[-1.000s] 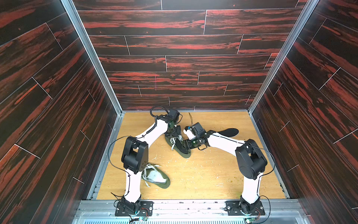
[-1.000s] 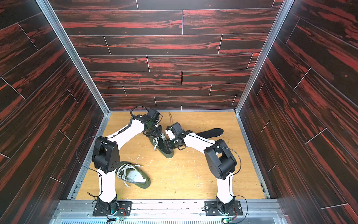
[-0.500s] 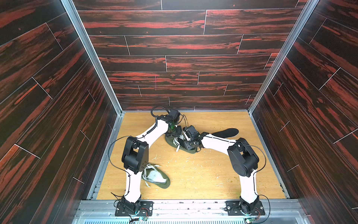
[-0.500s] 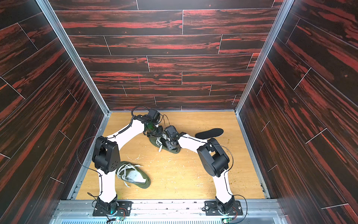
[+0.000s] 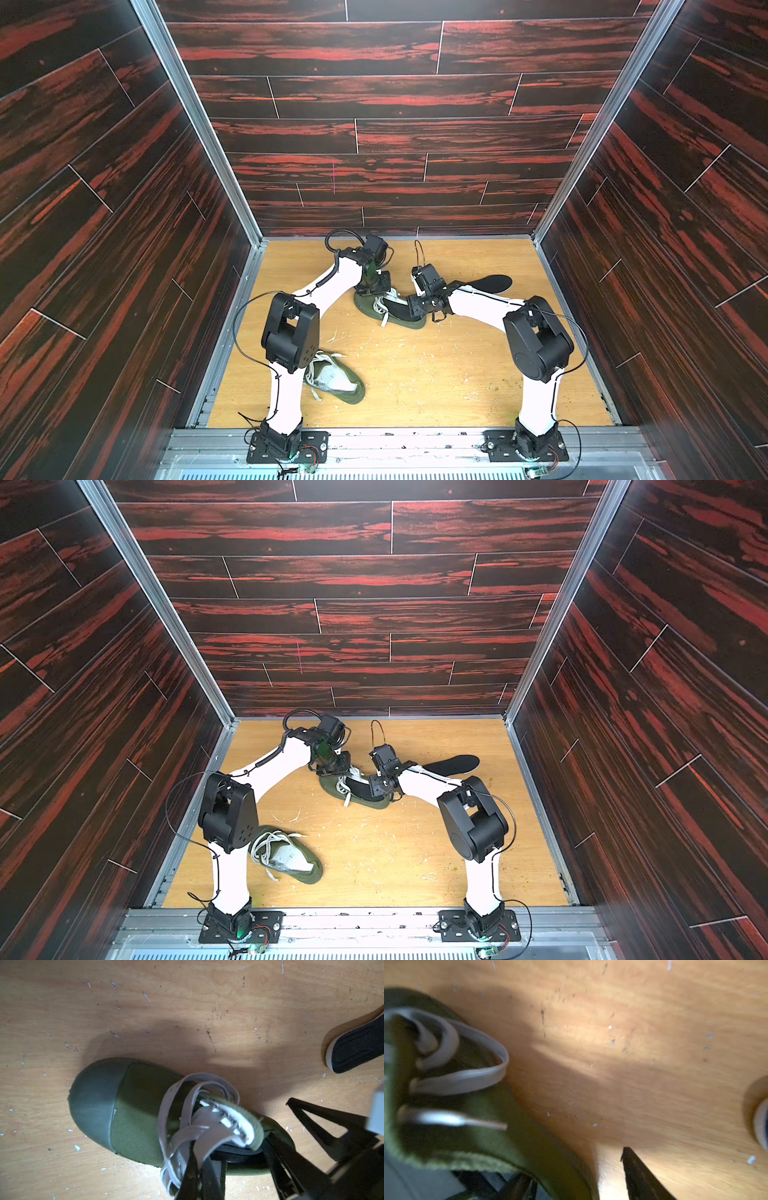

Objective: Insert the insole into the shoe

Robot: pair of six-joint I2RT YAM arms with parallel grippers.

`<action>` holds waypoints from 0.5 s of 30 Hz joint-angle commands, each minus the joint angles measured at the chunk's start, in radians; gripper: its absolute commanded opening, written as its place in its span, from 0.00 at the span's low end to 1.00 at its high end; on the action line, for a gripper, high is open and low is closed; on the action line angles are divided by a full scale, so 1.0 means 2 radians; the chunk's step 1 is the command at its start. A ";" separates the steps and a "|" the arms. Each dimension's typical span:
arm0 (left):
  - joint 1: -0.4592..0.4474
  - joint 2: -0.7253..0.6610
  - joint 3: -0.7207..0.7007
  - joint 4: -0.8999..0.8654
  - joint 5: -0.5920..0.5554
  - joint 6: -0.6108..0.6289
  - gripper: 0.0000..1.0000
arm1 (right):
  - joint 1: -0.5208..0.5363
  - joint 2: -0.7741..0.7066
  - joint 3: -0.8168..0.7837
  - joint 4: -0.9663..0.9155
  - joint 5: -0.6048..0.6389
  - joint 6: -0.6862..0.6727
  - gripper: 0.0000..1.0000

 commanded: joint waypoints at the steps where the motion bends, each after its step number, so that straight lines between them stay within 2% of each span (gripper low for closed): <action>1: 0.002 -0.025 -0.010 -0.013 0.002 -0.001 0.02 | 0.001 0.013 0.014 -0.031 0.048 -0.005 0.63; 6: 0.006 -0.035 -0.021 -0.009 -0.003 -0.012 0.02 | 0.003 0.062 0.013 -0.071 0.155 -0.037 0.58; 8: 0.010 -0.035 -0.024 -0.008 -0.010 -0.015 0.02 | 0.004 0.064 0.002 -0.079 0.170 -0.036 0.54; 12: 0.017 -0.035 -0.027 -0.004 -0.014 -0.022 0.02 | 0.015 0.061 -0.004 -0.105 0.172 -0.032 0.50; 15: 0.022 -0.036 -0.031 0.004 -0.017 -0.028 0.02 | 0.022 0.039 -0.006 -0.112 0.121 -0.023 0.53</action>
